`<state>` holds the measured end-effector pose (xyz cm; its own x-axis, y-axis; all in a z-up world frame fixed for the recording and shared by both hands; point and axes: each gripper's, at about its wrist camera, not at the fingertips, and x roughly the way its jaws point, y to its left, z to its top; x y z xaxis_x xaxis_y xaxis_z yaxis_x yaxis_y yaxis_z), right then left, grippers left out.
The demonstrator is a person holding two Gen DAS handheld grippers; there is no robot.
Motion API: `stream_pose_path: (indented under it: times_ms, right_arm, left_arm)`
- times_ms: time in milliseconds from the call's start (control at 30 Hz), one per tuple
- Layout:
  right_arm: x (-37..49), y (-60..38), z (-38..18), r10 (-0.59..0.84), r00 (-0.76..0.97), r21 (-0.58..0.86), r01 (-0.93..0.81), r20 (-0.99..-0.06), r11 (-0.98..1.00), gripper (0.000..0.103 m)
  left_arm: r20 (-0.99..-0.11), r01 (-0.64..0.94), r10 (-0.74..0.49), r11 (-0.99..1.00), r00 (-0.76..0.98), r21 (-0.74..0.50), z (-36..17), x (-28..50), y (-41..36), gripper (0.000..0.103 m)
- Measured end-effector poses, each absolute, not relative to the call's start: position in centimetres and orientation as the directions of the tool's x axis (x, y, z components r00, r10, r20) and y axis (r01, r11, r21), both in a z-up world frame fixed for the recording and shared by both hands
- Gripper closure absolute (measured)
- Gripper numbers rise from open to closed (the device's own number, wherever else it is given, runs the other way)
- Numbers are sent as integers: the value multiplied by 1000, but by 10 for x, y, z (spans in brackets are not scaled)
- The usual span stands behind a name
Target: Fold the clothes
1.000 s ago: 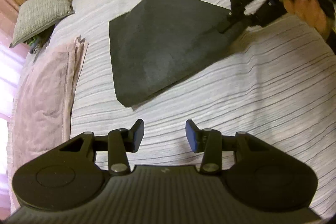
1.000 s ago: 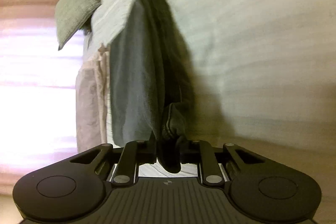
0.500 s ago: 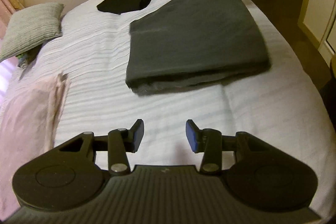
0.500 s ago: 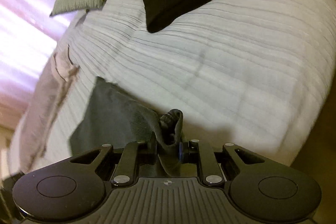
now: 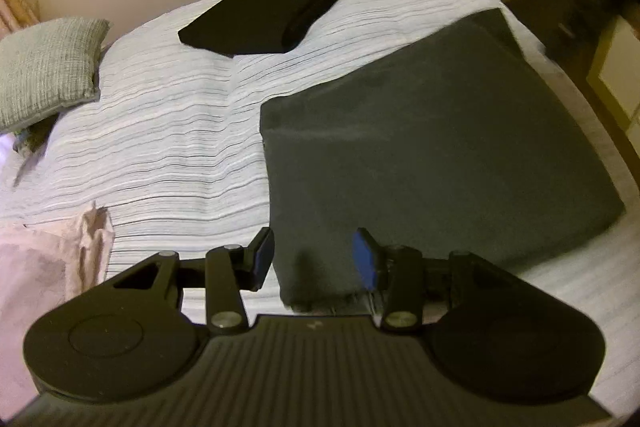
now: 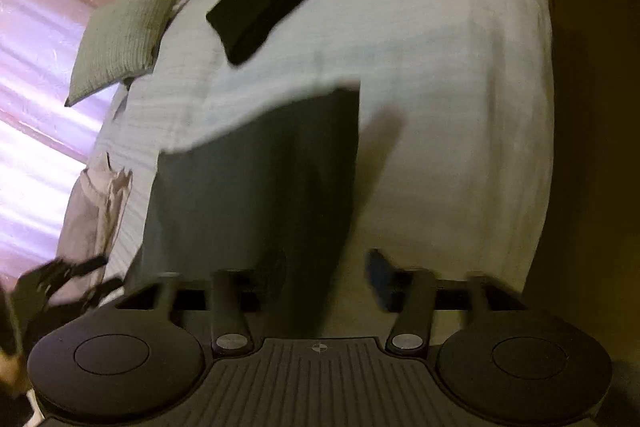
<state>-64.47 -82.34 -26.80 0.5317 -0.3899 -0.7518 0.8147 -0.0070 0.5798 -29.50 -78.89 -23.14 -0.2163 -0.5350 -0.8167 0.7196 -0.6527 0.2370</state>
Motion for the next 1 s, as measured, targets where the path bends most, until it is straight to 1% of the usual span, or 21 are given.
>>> stream_pose_path:
  times_ms: [33,100,233,367,500,533,567,633,667,733,767,833,900,1000]
  right_arm:
    - [-638,-816,-271,-390,534,585,811,-750,-15,21]
    - [-630,-805,-278,-387,545,603,797,-744,-37,21]
    - [-616,-797,-286,-403,547,617,785,-734,-59,21]
    - [-613,-803,-288,-445,546,637,768,-710,-73,21]
    - [-604,-815,-290,-449,549,638,768,-705,-63,21]
    - [-600,-820,-292,-438,547,628,776,-713,-53,24]
    - [-598,-824,-294,-423,544,619,784,-725,-52,48]
    - [-601,-836,-298,-374,558,627,774,-741,-87,55]
    - [-605,-843,-298,-349,568,636,763,-745,-115,65]
    - [-616,-859,-292,-291,600,652,746,-745,-134,74]
    - [-620,-868,-287,-263,614,657,744,-744,-124,75]
    - [-627,-892,-267,-251,614,640,767,-749,-36,76]
    - [-636,-923,-247,-293,581,598,801,-760,38,76]
    - [-644,-973,-229,-373,503,482,862,-780,155,73]
  left_arm:
    - [-838,720,-505,-658,-206,220,-240,-295,-795,64]
    - [-880,690,-442,-692,-173,212,-263,-296,-799,64]
    - [-878,684,-442,-699,-182,210,-273,-292,-797,64]
    - [-880,678,-432,-709,-200,194,-271,-288,-800,63]
    - [-880,682,-431,-706,-200,191,-270,-287,-802,62]
    - [-880,689,-433,-699,-196,190,-269,-287,-802,62]
    - [-880,698,-435,-690,-190,190,-269,-286,-802,62]
    - [-879,712,-442,-675,-179,195,-269,-286,-802,62]
    - [-878,719,-446,-666,-171,199,-268,-287,-801,62]
    - [-877,735,-455,-646,-157,204,-266,-289,-797,62]
    - [-876,744,-457,-637,-152,203,-264,-290,-794,62]
    - [-873,757,-460,-626,-165,188,-258,-295,-789,62]
    - [-866,758,-461,-630,-191,168,-253,-302,-783,61]
    - [-865,745,-460,-646,-203,168,-253,-321,-772,61]
